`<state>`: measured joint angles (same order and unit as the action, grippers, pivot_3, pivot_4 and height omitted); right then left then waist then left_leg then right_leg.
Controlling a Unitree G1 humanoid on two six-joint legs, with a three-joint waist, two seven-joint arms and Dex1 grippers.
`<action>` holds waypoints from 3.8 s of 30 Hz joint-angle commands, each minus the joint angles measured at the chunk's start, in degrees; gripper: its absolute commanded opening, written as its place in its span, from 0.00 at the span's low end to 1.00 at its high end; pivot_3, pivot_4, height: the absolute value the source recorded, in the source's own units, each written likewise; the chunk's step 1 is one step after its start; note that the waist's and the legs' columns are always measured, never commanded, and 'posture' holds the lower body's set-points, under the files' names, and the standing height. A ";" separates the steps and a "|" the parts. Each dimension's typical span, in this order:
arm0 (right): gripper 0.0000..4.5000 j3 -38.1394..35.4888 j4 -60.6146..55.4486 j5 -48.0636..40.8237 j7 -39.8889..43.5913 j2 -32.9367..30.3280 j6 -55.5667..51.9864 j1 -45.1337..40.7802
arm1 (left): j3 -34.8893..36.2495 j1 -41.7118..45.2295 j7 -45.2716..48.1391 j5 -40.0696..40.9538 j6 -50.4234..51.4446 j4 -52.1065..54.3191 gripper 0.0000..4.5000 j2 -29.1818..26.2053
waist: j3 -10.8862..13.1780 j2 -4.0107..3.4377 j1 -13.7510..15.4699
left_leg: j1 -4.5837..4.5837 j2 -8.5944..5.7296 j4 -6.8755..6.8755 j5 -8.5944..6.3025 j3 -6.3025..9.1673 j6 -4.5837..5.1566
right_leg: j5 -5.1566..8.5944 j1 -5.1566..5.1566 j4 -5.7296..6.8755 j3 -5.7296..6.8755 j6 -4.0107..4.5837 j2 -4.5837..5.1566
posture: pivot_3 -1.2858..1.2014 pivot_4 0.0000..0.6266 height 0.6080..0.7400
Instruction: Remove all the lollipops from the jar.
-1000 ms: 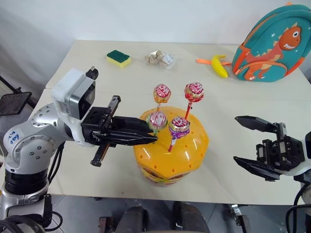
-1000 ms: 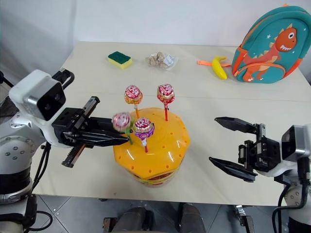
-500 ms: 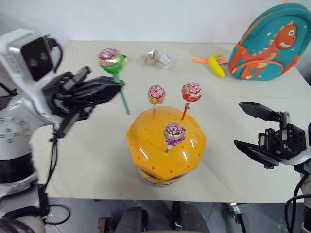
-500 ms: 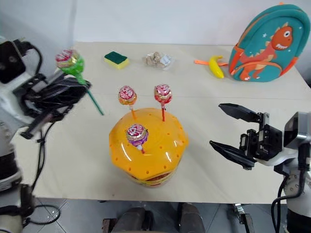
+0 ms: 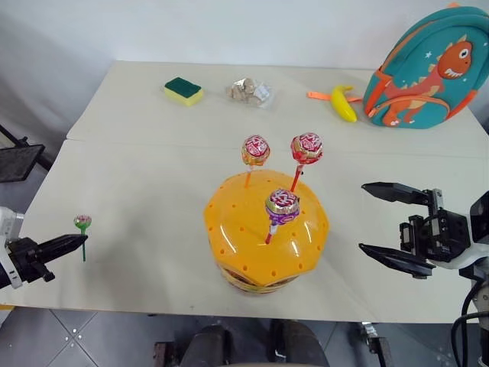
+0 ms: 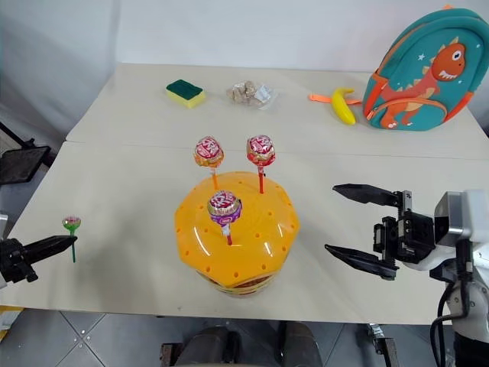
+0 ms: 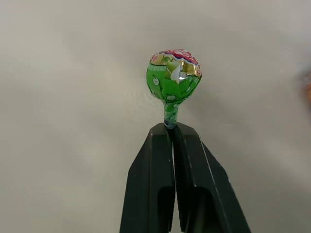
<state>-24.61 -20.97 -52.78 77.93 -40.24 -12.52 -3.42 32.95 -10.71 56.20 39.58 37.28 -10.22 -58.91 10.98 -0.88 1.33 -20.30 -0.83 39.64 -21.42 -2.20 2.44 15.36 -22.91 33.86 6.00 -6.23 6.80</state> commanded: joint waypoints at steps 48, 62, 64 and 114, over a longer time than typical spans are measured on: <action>1.00 -10.62 -5.89 -8.33 -4.57 4.77 3.17 6.50 | -30.35 59.91 10.59 13.98 7.97 20.27 0.46 22.37 | 0.13 0.00 0.20 | -0.04 -0.26 0.43 0.19 -0.39 0.19 | -0.08 -0.15 0.55 -0.17 -0.17 -0.30 | 0.52 0.24 1.00; 1.00 -9.30 -3.00 -8.20 -3.65 4.51 3.17 4.92 | -14.59 64.26 -0.61 24.98 11.09 12.48 0.01 23.08 | 0.14 0.01 0.03 | -0.02 -0.23 0.47 0.20 -0.31 0.18 | -0.08 -0.11 0.54 -0.13 -0.17 -0.26 | 0.52 0.24 1.00; 1.00 -8.72 -2.47 -7.93 -3.89 4.55 3.06 3.95 | -11.35 62.09 -3.21 22.42 12.15 9.03 0.01 17.94 | 0.13 0.00 -0.26 | 0.00 -0.22 0.46 0.20 -0.32 0.17 | -0.08 -0.10 0.54 -0.14 -0.17 -0.26 | 0.52 0.24 1.00; 1.00 11.03 -9.93 -18.18 -13.82 -7.48 -23.95 -19.95 | -0.66 19.28 17.51 14.39 -4.41 26.17 0.94 4.93 | 0.07 -0.16 -0.58 | -0.23 -0.14 0.26 -0.04 0.04 0.04 | 0.06 -0.58 0.51 -0.21 0.10 0.01 | 0.52 0.24 1.00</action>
<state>-13.23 -29.50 -68.83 63.54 -47.41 -35.87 -22.42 32.18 7.61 73.49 51.58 32.60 13.35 -53.86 11.06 -1.03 0.76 -20.57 -0.98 39.92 -21.47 -2.16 2.50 15.42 -23.49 34.33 5.83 -6.13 6.79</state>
